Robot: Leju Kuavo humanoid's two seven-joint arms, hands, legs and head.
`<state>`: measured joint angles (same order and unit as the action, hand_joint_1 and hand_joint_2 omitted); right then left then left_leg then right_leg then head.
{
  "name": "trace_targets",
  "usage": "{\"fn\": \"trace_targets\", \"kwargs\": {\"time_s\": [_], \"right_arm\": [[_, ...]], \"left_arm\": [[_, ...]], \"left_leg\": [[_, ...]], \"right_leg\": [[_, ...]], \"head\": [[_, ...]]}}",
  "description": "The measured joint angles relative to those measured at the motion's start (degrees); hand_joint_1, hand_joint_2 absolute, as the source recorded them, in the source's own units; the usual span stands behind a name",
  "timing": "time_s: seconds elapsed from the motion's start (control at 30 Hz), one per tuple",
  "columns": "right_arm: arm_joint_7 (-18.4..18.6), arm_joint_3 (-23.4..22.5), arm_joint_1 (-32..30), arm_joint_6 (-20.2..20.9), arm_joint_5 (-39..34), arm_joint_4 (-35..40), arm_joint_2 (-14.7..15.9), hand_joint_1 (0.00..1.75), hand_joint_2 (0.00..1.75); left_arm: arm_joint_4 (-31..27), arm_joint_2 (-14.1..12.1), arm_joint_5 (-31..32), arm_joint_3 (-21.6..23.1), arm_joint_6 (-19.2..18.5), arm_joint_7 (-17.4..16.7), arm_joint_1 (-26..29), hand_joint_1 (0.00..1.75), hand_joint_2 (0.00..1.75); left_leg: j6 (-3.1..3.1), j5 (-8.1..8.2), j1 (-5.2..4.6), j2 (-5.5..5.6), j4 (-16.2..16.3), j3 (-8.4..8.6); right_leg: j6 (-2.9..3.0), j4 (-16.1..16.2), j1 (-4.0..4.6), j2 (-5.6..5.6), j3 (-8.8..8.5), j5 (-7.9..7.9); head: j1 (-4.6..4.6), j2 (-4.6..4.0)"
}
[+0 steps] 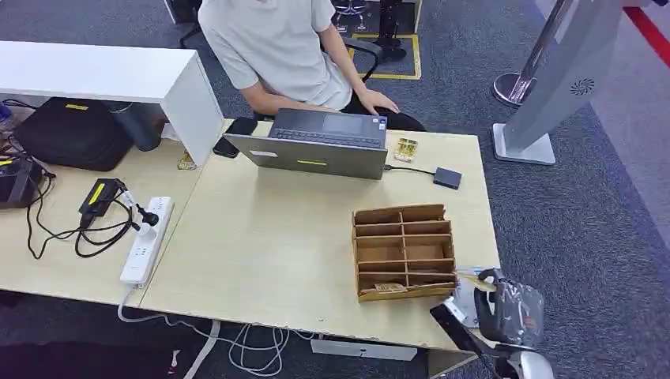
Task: Pass the card to the sensor for recognition and then transmit it.
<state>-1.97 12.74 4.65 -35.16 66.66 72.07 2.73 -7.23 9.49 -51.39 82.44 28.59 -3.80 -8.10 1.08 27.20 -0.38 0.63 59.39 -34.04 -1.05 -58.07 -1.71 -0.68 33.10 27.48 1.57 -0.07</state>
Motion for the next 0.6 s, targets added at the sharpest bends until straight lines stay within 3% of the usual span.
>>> {"fn": "trace_targets", "kwargs": {"time_s": [0.13, 0.37, 0.5, 0.6], "right_arm": [[0.72, 0.0, 4.17, 3.3, -0.7, 5.75, 1.64, 1.75, 1.75], [0.61, 0.0, 4.73, 2.9, -0.72, 9.06, 2.62, 1.75, 1.75], [0.74, 0.13, 8.11, 2.88, -1.51, 10.11, 3.32, 1.75, 1.75], [2.06, 0.46, 13.46, 6.6, -1.55, 9.96, 4.11, 1.75, 1.75]], "left_arm": [[0.0, 0.0, 0.02, 0.2, 0.0, 0.0, -0.01, 0.0, 1.75], [0.0, 0.0, 0.0, 0.42, 0.0, 0.0, -0.03, 0.0, 1.75], [0.0, 0.0, 0.18, 0.52, 0.0, 0.0, -0.04, 0.0, 1.75], [0.0, 0.0, 1.09, 0.79, 0.02, 0.02, -0.06, 0.0, 1.75]], "left_leg": [[-0.03, -0.07, 0.01, 0.02, 0.01, 0.02], [-0.03, -0.06, 0.0, 0.03, 0.01, -0.01], [-0.06, -0.09, 0.01, -0.02, 0.0, -0.01], [-0.12, -0.14, 0.01, -0.03, 0.0, -0.14]], "right_leg": [[-0.01, 0.01, 0.01, -0.03, -0.01, -0.01], [0.01, 0.01, 0.02, -0.02, -0.01, -0.02], [0.05, -0.01, 0.03, 0.03, 0.02, -0.05], [0.07, -0.05, 0.02, 0.09, 0.06, -0.17]], "head": [[0.0, 0.0], [0.02, 0.0], [0.0, 0.0], [0.0, 0.0]]}}
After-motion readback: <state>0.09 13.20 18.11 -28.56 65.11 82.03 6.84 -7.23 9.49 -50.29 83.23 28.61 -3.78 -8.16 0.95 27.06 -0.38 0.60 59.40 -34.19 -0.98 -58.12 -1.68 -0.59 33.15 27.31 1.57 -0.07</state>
